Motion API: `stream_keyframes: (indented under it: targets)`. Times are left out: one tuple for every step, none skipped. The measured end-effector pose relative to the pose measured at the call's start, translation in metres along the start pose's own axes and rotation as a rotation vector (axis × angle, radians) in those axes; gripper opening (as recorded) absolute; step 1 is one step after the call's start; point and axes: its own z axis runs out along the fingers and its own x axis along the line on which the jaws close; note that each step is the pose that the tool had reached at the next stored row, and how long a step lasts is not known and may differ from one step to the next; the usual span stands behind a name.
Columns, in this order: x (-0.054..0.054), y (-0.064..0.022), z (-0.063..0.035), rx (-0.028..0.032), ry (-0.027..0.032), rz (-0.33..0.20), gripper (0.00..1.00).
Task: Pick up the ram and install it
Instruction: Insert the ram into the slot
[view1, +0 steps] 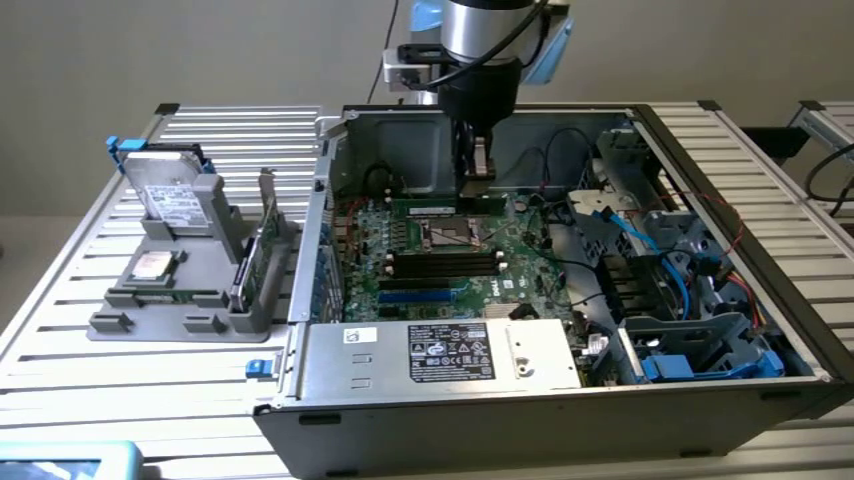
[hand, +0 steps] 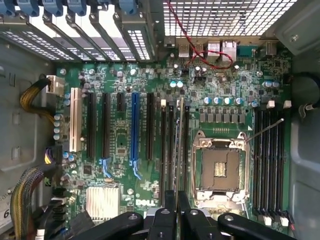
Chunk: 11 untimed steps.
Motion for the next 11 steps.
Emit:
stream_keyframes:
  targets:
    - [0.000, -0.0002, 0.0013, 0.0000, -0.0028, 0.000, 0.14]
    - [0.000, -0.0003, 0.0024, 0.0000, -0.0055, 0.000, 0.14]
    - [0.000, -0.0004, 0.0034, 0.0000, -0.0072, 0.000, 0.14]
    - [0.000, -0.0006, 0.0043, 0.0000, -0.0077, 0.000, 0.14]
    - [0.000, -0.0007, 0.0053, -0.0003, -0.0077, 0.000, 0.14]
    - [0.000, -0.0010, 0.0064, -0.0005, -0.0077, 0.000, 0.14]
    - [0.000, -0.0011, 0.0076, -0.0005, -0.0076, 0.000, 0.14]
    - [0.000, -0.0012, 0.0089, -0.0006, -0.0069, 0.000, 0.14]
    - [-0.001, -0.0014, 0.0102, -0.0005, -0.0064, 0.000, 0.14]
    - [-0.001, -0.0015, 0.0113, -0.0005, -0.0058, 0.000, 0.14]
    - [-0.001, -0.0015, 0.0125, -0.0005, -0.0052, 0.000, 0.14]
